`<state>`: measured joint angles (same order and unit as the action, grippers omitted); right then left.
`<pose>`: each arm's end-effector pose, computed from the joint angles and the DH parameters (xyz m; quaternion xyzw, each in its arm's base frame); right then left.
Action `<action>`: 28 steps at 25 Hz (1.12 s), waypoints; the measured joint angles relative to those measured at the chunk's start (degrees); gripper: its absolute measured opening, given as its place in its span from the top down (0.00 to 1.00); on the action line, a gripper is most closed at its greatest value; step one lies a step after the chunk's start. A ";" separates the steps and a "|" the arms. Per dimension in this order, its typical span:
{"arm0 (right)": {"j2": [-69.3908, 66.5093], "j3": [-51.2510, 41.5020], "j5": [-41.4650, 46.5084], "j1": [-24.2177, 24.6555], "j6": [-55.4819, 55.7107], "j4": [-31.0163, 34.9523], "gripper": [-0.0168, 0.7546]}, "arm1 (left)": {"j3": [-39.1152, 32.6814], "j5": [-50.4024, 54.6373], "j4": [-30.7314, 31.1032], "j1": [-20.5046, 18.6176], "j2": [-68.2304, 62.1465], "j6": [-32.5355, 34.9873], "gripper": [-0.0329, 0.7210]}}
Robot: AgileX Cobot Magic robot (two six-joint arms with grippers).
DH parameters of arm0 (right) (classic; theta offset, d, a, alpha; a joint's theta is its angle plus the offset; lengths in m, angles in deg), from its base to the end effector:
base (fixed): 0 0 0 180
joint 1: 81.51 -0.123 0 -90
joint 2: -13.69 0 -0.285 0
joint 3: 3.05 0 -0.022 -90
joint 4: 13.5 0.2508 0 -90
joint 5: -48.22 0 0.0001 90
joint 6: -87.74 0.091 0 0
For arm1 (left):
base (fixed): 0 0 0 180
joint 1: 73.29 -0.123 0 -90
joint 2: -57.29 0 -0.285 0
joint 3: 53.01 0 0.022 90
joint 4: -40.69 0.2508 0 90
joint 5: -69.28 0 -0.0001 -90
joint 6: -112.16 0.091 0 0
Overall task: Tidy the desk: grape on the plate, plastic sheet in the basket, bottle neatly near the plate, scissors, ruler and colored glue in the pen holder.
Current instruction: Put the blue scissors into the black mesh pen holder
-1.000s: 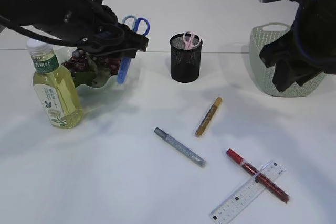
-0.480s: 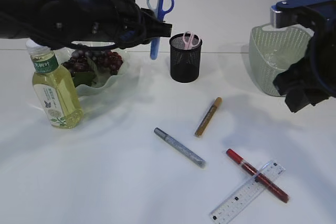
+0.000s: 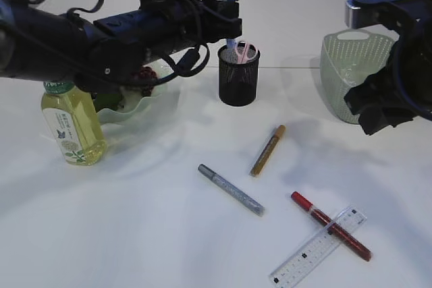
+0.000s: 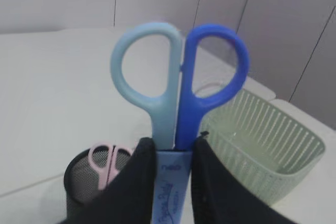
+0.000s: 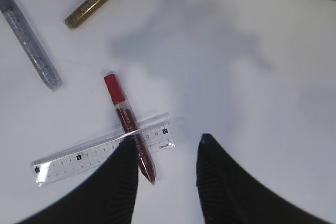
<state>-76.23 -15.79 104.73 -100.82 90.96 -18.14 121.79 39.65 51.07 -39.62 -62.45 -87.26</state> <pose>0.2676 0.0873 0.2897 -0.1532 0.9708 -0.0012 0.1844 0.3698 -0.2561 0.2357 0.1789 0.7194 -0.2820 0.6090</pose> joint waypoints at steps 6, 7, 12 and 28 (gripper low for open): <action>0.00 -0.08 -0.23 0.00 0.27 -0.04 0.58 | 1.52 -12.41 -2.81 0.00 -5.47 0.00 0.79; 0.00 -0.08 -0.23 0.00 0.27 -0.04 0.58 | 2.49 -12.85 -3.21 0.00 -6.63 0.00 0.79; 0.00 -0.08 -0.27 0.00 0.27 -0.80 0.58 | 8.13 -13.09 -3.31 -0.26 -11.40 0.28 0.79; 0.00 -0.08 -2.45 0.00 0.31 -1.95 0.58 | 15.13 -11.71 -2.87 -2.69 -17.78 0.99 0.79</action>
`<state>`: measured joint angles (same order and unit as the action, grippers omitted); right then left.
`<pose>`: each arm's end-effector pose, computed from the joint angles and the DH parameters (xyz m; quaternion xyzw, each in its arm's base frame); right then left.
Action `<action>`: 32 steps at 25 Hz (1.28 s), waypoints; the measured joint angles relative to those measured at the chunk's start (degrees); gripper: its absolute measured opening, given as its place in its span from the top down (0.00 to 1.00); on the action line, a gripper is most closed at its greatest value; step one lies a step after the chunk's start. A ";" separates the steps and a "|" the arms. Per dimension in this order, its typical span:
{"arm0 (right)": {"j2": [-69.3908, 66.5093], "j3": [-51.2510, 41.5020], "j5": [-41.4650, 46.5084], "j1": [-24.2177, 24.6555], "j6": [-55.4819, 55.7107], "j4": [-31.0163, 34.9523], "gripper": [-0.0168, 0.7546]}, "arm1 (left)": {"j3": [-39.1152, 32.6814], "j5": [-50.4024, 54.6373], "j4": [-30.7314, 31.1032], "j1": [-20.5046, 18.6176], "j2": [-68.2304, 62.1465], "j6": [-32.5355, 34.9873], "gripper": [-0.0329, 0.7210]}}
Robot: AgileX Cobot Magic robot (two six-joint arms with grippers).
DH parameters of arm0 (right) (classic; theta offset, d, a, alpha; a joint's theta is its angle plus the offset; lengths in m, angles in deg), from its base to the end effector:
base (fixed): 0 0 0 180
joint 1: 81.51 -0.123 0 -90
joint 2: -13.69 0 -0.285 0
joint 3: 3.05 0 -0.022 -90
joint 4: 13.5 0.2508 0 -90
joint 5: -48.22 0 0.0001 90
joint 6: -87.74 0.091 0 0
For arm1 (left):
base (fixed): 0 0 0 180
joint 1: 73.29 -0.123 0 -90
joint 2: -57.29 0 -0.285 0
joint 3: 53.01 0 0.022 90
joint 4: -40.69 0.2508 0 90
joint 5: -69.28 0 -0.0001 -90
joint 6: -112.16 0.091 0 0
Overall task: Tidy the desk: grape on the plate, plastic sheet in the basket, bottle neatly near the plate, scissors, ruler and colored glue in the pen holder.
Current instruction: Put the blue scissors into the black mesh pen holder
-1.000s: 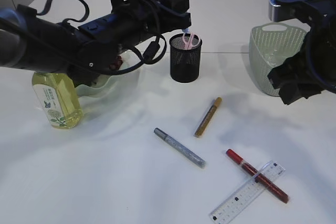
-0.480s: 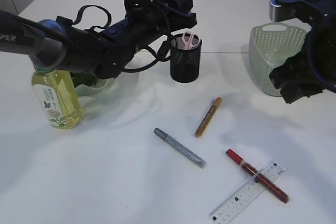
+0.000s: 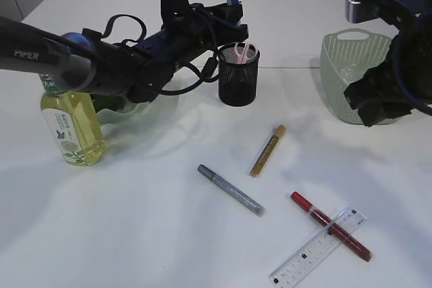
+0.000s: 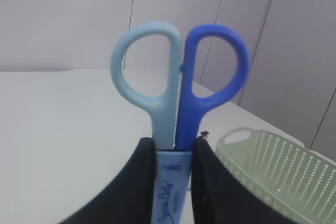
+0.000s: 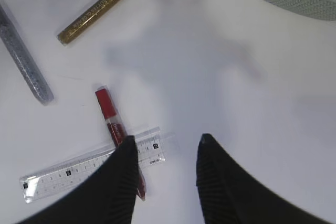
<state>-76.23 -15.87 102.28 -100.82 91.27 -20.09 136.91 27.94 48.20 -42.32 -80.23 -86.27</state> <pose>0.2717 0.0862 0.2909 -0.1577 0.9654 -0.0116 0.2071 0.4357 -0.2706 0.1853 0.1393 0.6710 -0.2986 0.6642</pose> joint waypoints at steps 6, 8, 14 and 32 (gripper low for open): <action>0.00 0.00 -0.26 0.00 0.00 0.00 0.58 | 2.49 0.00 0.00 0.00 -2.59 0.08 0.79; 0.00 0.00 -0.49 0.00 0.00 -0.09 0.58 | 3.51 0.10 0.00 0.00 -3.71 0.08 0.79; 0.00 0.00 -0.82 0.00 0.00 -0.09 0.58 | 6.02 3.09 0.00 0.00 -5.56 0.08 0.79; 0.00 0.00 -2.48 0.00 0.00 -0.09 0.58 | 10.85 6.48 0.03 -1.91 -9.44 0.08 0.79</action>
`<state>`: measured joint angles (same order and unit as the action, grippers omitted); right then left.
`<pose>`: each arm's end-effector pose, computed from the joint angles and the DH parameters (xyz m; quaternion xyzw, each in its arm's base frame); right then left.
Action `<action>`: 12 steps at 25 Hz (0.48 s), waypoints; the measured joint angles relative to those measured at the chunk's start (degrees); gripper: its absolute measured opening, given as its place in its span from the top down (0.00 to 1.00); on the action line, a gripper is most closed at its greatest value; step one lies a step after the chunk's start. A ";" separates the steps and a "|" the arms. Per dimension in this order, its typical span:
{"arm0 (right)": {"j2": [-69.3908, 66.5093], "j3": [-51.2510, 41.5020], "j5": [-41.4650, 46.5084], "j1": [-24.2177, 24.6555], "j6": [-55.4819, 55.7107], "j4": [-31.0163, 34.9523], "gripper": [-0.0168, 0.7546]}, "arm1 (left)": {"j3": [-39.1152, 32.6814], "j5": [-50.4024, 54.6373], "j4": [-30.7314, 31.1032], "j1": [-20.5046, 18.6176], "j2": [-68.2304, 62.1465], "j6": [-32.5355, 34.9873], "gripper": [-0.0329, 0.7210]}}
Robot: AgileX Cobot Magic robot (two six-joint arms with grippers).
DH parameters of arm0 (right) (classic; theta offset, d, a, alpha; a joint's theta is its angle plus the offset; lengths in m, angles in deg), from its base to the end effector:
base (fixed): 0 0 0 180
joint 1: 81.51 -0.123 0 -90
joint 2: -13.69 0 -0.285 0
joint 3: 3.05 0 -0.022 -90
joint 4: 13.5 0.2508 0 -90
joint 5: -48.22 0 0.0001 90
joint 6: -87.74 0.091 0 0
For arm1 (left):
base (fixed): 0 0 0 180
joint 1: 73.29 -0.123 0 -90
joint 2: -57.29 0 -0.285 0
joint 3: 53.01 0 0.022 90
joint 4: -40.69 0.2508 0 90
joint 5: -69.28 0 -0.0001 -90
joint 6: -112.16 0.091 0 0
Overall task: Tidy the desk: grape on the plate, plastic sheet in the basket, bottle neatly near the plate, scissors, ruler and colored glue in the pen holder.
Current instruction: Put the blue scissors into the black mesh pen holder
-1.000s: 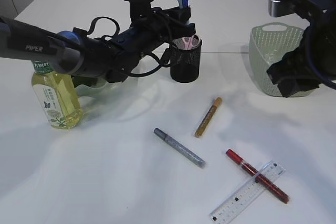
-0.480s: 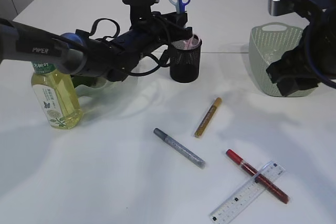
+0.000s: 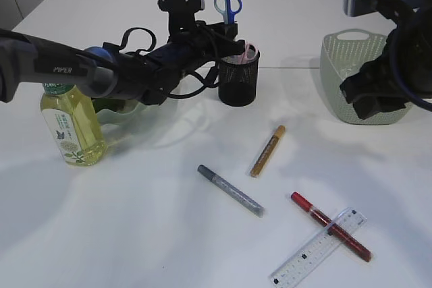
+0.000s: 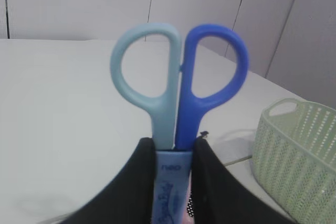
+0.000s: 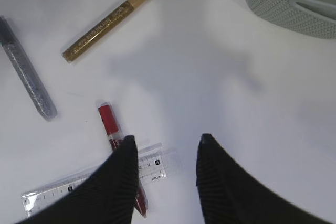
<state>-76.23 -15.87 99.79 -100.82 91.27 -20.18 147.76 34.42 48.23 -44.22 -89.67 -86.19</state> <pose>0.2751 0.0876 0.2926 -0.1585 0.9607 -0.0076 0.2279 0.4731 -0.2708 0.1455 0.1312 0.7045 -0.2705 0.6428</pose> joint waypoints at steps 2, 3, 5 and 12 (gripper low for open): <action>0.00 0.00 -0.34 0.00 0.00 0.00 0.58 | 0.00 0.05 0.00 0.00 -0.30 0.00 0.79; 0.00 0.00 -0.48 0.00 0.00 0.00 0.58 | 0.00 0.14 0.00 0.00 -0.28 0.00 0.78; 0.00 0.00 -0.78 0.00 0.00 0.00 0.58 | 0.00 0.76 0.00 0.00 -0.42 0.00 0.78; 0.00 0.00 -0.97 0.00 0.00 0.00 0.58 | 0.00 2.12 0.00 0.00 -0.42 0.00 0.78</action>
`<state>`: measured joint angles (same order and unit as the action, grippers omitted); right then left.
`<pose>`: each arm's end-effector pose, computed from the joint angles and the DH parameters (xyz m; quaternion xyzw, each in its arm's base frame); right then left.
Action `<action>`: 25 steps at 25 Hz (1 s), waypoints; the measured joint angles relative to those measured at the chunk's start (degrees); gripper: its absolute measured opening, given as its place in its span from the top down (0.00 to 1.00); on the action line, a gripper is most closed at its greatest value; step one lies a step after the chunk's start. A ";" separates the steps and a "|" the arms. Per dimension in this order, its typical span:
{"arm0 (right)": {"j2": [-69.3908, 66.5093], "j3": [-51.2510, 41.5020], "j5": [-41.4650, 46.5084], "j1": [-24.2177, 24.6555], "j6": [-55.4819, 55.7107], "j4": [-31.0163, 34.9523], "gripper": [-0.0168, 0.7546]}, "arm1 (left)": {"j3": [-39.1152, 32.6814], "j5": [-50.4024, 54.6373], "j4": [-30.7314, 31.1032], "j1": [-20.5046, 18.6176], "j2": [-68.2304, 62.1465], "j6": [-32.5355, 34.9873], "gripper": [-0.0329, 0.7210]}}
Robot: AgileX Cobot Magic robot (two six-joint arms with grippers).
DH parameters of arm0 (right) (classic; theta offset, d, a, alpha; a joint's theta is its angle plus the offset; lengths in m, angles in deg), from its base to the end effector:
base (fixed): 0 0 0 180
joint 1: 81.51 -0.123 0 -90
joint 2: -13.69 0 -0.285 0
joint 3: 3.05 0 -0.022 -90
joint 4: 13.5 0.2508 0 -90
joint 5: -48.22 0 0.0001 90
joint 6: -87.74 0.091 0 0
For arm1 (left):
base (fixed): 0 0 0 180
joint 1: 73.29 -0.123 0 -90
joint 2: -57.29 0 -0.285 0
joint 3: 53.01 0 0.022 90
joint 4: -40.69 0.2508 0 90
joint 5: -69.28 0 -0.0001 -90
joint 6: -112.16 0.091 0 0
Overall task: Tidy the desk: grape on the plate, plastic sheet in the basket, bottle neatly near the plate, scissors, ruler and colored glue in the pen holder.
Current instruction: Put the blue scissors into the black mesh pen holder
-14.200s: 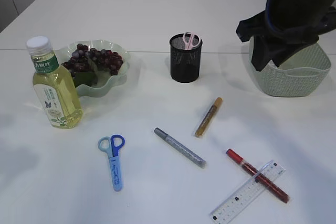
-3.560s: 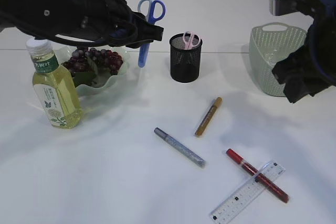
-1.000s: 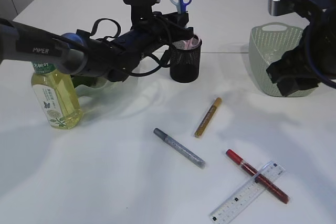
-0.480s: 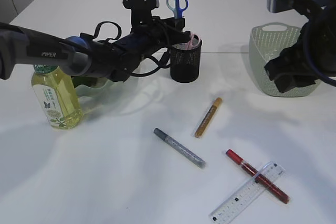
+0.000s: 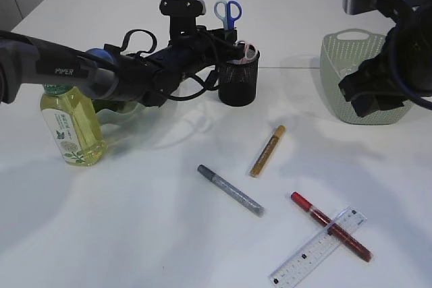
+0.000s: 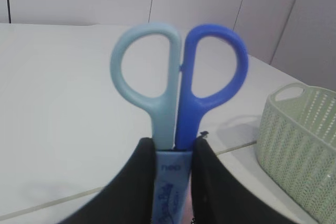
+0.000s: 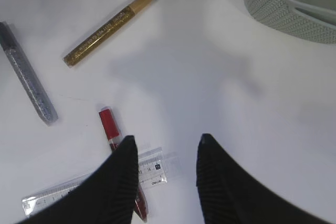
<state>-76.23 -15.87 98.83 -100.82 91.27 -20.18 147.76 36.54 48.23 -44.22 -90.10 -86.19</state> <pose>0.2763 0.0881 0.2932 -0.1587 0.9587 -0.0057 0.2359 0.4732 -0.2704 0.1380 0.1325 0.7198 -0.2632 0.6285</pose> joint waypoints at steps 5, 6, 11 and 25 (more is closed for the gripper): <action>0.00 0.00 -0.05 0.00 0.00 0.00 0.58 | 0.00 0.00 0.00 0.00 0.00 0.00 0.78; 0.00 0.00 -0.05 0.00 0.00 0.00 0.58 | 0.00 0.00 0.00 0.00 0.00 0.00 0.78; 0.00 0.00 -0.14 0.00 0.00 0.00 0.58 | 0.22 0.28 0.00 0.00 0.00 0.00 0.78; 0.00 0.00 -0.14 0.00 0.00 0.00 0.57 | 0.22 0.86 0.00 0.00 0.00 0.00 0.77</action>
<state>-76.23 -15.87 98.69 -100.82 91.27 -20.18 147.98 37.40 48.23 -44.22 -90.10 -86.19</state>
